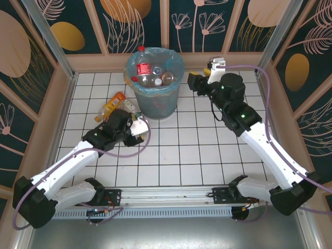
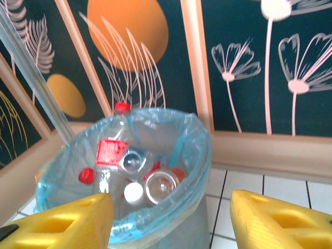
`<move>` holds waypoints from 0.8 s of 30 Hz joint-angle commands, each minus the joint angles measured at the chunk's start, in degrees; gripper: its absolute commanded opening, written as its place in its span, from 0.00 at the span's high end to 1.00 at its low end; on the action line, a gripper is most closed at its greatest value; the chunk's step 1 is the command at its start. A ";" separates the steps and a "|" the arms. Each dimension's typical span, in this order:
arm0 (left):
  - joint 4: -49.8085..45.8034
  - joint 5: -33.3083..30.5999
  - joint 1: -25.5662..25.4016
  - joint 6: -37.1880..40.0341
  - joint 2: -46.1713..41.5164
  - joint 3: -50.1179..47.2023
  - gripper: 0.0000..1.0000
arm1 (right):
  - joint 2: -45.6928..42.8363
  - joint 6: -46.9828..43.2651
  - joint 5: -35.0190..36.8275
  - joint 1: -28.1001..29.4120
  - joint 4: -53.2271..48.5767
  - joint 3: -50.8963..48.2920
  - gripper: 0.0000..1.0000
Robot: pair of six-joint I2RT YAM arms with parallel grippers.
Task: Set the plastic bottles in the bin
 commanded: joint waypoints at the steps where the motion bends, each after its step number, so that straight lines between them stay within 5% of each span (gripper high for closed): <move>1: 4.24 -1.40 -2.24 14.80 0.75 -2.36 0.18 | -0.92 -1.26 2.07 -0.69 2.37 -1.10 0.38; 5: 6.49 -6.25 -5.10 19.82 4.15 -3.93 0.18 | -1.50 -0.82 1.67 -0.74 2.99 -2.54 0.38; 24: 12.38 -8.56 -5.20 24.34 19.67 -2.63 0.19 | -2.80 1.21 -1.31 -0.81 3.40 -5.61 0.39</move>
